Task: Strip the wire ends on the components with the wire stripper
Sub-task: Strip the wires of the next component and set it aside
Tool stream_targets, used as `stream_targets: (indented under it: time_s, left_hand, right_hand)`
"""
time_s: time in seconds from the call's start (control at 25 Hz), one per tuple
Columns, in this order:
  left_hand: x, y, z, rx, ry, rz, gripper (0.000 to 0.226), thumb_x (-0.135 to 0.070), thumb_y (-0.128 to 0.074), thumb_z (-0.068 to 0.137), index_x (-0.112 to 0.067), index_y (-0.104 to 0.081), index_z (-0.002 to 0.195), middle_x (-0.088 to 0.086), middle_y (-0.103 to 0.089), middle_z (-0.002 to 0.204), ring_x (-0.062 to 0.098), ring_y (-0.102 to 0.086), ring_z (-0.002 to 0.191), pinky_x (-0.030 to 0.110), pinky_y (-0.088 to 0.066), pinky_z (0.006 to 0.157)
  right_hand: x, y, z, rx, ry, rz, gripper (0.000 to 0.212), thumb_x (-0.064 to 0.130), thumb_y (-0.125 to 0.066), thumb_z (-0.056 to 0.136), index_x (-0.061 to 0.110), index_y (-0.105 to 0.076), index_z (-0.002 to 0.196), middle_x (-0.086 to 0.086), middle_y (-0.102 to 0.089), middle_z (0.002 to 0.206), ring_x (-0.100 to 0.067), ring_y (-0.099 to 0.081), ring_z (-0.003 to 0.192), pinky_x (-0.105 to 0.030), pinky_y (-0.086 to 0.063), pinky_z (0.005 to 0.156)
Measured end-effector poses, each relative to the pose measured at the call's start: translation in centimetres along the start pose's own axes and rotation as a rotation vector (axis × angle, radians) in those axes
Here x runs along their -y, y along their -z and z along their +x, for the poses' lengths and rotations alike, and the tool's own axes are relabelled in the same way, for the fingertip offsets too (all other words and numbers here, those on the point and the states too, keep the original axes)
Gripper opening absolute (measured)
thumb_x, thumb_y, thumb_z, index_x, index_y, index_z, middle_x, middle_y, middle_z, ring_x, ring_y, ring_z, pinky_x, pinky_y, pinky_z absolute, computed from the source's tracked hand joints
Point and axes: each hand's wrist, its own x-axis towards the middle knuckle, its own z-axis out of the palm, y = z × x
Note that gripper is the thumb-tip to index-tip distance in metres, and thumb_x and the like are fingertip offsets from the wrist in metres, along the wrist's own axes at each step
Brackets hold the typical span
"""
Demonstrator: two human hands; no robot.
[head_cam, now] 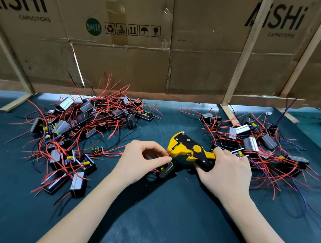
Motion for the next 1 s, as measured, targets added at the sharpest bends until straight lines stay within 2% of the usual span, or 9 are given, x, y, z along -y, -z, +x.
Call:
stream_targets:
  time_s: [0.08,0.16,0.36,0.48,0.56,0.72,0.84,1.0]
  left_hand:
    - [-0.05,-0.18,-0.02,-0.015,-0.008,0.021,0.008,-0.018,-0.081,0.079,-0.021,-0.075,0.075,-0.009,-0.072,0.068,0.002,-0.061,0.059,0.012,-0.045,0.057]
    - [0.02,-0.14,0.08,-0.022,0.021,-0.016,0.008,-0.014,-0.078,0.081,-0.019,-0.075,0.075,-0.007,-0.071,0.066,0.001,-0.060,0.058,0.011,-0.045,0.056]
    - [0.19,-0.37,0.28,-0.025,0.098,-0.091,0.007,-0.010,-0.070,0.086,-0.010,-0.071,0.079,0.006,-0.071,0.076,0.012,-0.061,0.068,0.026,-0.050,0.070]
    - [0.16,-0.62,0.12,0.034,0.106,-0.136,0.007,-0.014,-0.074,0.086,-0.011,-0.072,0.080,-0.002,-0.071,0.075,0.006,-0.062,0.069,0.018,-0.049,0.064]
    - [0.20,-0.60,0.10,0.031,0.095,-0.149,0.006,-0.014,-0.075,0.084,-0.010,-0.073,0.080,0.000,-0.073,0.076,0.006,-0.063,0.069,0.017,-0.049,0.064]
    - [0.16,-0.15,0.14,0.008,0.089,-0.155,0.004,-0.015,-0.077,0.083,-0.013,-0.075,0.079,0.008,-0.074,0.081,0.010,-0.064,0.071,0.021,-0.051,0.069]
    - [0.21,0.14,0.16,0.020,0.107,-0.171,0.003,-0.017,-0.079,0.081,-0.016,-0.077,0.078,0.007,-0.075,0.081,0.012,-0.065,0.074,0.027,-0.051,0.074]
    - [0.24,0.03,0.20,0.021,0.142,-0.202,0.003,-0.016,-0.081,0.078,-0.017,-0.078,0.077,0.002,-0.076,0.078,0.007,-0.066,0.071,0.016,-0.052,0.069]
  right_hand:
    - [0.05,-0.01,0.01,-0.004,0.006,0.001,0.045,0.054,-0.074,0.069,0.014,-0.052,0.070,-0.002,-0.060,0.064,-0.030,-0.062,0.067,-0.036,-0.030,0.068]
    - [0.07,0.01,-0.01,-0.001,0.006,0.004,0.045,0.054,-0.074,0.070,0.014,-0.052,0.071,-0.002,-0.060,0.065,-0.030,-0.062,0.067,-0.036,-0.030,0.068]
    - [0.09,0.09,-0.04,-0.001,-0.005,0.006,0.045,0.053,-0.073,0.070,0.013,-0.054,0.071,-0.003,-0.061,0.065,-0.030,-0.062,0.068,-0.037,-0.032,0.069]
    - [0.06,0.06,-0.08,-0.007,-0.002,-0.002,0.045,0.053,-0.075,0.069,0.013,-0.054,0.070,-0.003,-0.060,0.064,-0.030,-0.062,0.066,-0.037,-0.032,0.069]
    - [0.05,-0.09,-0.11,-0.016,-0.001,-0.011,0.045,0.053,-0.075,0.068,0.013,-0.055,0.071,-0.003,-0.060,0.064,-0.030,-0.062,0.066,-0.037,-0.032,0.069]
    - [-0.18,-0.41,-0.01,-0.045,0.002,-0.068,0.046,0.052,-0.075,0.066,0.010,-0.060,0.078,-0.006,-0.062,0.071,-0.032,-0.062,0.071,-0.039,-0.034,0.071]
    - [-0.31,-0.59,0.08,-0.044,0.009,-0.095,0.049,0.052,-0.076,0.064,0.010,-0.061,0.082,-0.007,-0.063,0.075,-0.032,-0.061,0.074,-0.040,-0.035,0.072]
    - [0.01,-0.66,-0.04,-0.074,0.019,-0.073,0.049,0.052,-0.076,0.063,0.010,-0.059,0.081,-0.006,-0.062,0.074,-0.031,-0.061,0.074,-0.040,-0.033,0.071]
